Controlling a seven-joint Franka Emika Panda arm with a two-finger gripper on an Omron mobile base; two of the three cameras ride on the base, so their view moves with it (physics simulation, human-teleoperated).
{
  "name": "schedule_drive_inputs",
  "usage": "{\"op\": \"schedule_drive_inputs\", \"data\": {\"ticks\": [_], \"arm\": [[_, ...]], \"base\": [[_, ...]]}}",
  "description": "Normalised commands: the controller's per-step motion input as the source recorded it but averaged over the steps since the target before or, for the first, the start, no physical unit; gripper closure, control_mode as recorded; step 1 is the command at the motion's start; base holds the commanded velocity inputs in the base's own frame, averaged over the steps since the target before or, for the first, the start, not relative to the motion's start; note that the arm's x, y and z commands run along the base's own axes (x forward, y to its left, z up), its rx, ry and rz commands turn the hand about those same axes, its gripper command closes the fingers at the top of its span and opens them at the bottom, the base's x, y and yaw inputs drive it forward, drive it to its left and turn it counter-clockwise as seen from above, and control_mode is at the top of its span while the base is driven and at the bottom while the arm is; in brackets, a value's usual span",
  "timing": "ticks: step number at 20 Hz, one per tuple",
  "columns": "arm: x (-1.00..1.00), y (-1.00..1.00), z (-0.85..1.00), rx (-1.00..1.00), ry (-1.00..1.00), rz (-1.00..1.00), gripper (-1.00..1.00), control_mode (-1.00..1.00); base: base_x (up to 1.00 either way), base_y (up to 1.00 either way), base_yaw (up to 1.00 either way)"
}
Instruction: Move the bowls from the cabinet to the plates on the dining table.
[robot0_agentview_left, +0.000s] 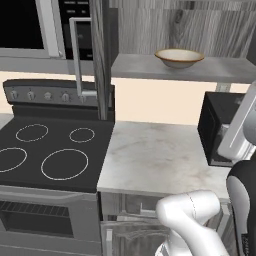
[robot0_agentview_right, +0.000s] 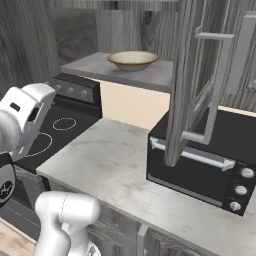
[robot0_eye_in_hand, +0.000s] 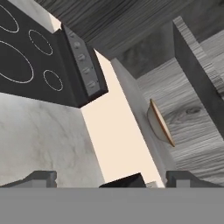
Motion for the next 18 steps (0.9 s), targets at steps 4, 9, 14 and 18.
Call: {"op": "schedule_drive_inputs", "data": {"ticks": [4,9,14,18], "arm": [[0.0,-0.05,0.08,-0.02,-0.03,0.0,-1.0,-1.0],[0.0,-0.02,0.16,-0.02,-0.02,0.0,-1.0,-1.0],[0.06,0.0,0.19,-0.03,0.0,0.0,-1.0,-1.0],[0.1,0.0,0.22,-0.03,0.0,0.0,-1.0,-1.0]], "base": [[0.0,0.0,0.0],[0.0,0.0,0.0],[0.0,0.0,0.0],[0.0,0.0,0.0]]}}
